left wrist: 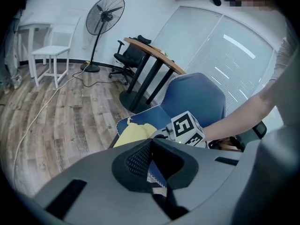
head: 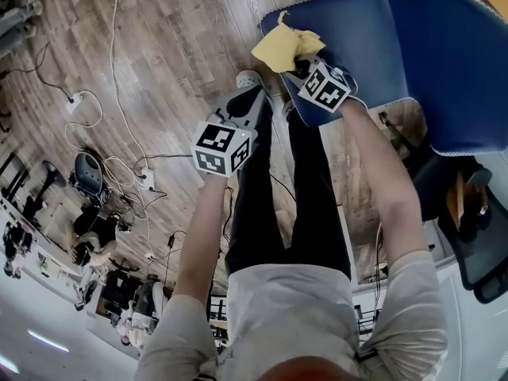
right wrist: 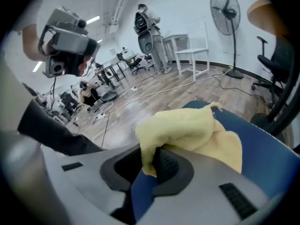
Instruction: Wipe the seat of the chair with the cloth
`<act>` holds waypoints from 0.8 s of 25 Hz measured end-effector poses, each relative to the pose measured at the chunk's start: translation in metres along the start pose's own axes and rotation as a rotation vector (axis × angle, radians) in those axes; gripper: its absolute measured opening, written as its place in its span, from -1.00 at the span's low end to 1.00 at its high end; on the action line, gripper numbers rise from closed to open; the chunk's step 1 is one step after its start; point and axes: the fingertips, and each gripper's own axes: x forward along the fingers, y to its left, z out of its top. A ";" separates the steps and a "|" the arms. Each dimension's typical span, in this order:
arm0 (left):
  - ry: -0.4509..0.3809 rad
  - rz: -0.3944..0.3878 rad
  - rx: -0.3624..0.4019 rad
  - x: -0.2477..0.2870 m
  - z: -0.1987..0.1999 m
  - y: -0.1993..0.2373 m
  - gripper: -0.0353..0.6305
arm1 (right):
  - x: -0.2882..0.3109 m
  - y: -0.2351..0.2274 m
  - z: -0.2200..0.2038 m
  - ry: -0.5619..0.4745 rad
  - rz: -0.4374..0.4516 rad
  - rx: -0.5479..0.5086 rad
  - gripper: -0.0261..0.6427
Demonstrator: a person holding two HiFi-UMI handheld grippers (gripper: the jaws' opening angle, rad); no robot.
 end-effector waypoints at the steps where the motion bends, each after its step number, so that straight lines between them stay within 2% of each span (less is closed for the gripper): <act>1: -0.001 0.001 0.002 0.001 0.001 -0.001 -0.82 | -0.002 0.003 -0.003 0.021 0.020 -0.047 -0.73; 4: -0.006 0.011 0.002 0.000 0.003 -0.002 -0.82 | -0.005 0.012 -0.013 0.073 0.071 -0.177 -0.73; 12: 0.010 0.033 -0.007 0.004 -0.003 -0.005 -0.82 | -0.028 0.021 -0.060 0.216 0.235 -0.428 -0.73; 16: 0.029 0.028 -0.002 0.012 -0.006 -0.011 -0.82 | -0.045 0.009 -0.091 0.281 0.237 -0.503 -0.73; 20: 0.039 0.012 0.022 0.026 -0.002 -0.028 -0.82 | -0.066 -0.009 -0.119 0.319 0.215 -0.513 -0.73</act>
